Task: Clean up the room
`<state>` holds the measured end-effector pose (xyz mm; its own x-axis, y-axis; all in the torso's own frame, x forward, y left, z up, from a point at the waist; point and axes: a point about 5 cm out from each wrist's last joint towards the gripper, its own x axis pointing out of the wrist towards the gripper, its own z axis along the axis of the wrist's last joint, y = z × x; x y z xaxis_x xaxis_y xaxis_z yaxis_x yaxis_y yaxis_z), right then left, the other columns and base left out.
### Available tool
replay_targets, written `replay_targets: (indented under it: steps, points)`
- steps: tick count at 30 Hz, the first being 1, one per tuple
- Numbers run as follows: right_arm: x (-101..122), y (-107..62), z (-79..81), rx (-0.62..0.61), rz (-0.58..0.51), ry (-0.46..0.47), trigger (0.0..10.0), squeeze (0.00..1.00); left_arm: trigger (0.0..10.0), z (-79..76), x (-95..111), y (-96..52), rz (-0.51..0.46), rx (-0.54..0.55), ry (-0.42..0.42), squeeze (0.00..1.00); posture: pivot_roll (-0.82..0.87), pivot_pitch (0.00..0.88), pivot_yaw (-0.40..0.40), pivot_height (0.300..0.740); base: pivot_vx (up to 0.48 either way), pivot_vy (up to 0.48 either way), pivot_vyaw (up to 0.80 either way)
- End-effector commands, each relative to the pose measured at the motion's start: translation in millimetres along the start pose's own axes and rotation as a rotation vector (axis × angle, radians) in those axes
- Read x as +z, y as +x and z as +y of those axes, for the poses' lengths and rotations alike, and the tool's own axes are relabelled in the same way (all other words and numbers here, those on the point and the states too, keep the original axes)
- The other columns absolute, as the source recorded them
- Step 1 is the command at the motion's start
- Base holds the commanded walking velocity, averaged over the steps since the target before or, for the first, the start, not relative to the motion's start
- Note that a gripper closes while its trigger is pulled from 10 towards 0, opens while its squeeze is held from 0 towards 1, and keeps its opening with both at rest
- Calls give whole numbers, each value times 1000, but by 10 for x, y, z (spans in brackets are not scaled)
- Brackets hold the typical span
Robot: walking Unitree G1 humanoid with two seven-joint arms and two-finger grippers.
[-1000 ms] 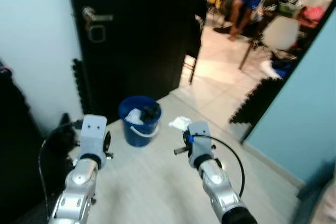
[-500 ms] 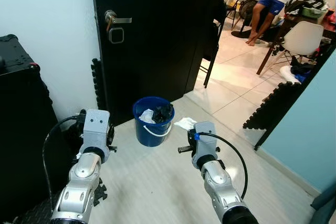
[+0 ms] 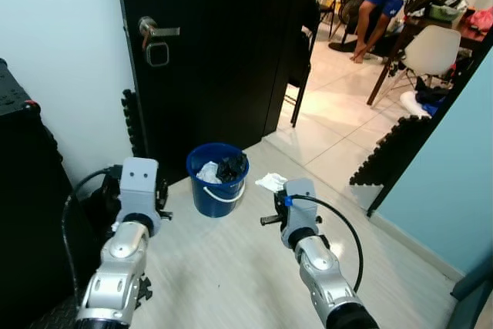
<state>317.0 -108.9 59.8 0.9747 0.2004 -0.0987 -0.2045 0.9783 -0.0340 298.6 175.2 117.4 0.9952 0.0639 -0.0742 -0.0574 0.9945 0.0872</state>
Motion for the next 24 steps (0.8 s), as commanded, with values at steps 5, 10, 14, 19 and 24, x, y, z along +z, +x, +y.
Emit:
replay_targets:
  steps: [5, 10, 14, 19, 24]
  points:
    - [-74, -16, -21, -46, 28, 55, 10000, 0, 10000, 32, 33, 22, 15, -18, 11, 0, 167, 0, -44, 740, 329, 0, 0]
    - [-90, -19, -1, -50, 32, 68, 10000, 0, 10000, 69, 110, 35, 4, -8, 6, 0, 186, 0, -33, 740, 331, 0, 0]
    - [-99, -19, 10, -48, 33, 71, 10000, 0, 10000, 97, 126, 34, 5, 2, 6, 0, 191, 0, -21, 740, 331, 0, 0]
    - [-64, 8, -43, -54, 22, 67, 10000, 0, 10000, 107, 217, 34, -2, 4, 38, 0, 237, 0, -1, 740, 331, 0, 0]
    - [16, 60, -133, -72, 4, 45, 10000, 0, 10000, 126, 301, 89, -21, 6, 28, 0, 222, 0, -4, 740, 329, 0, 0]
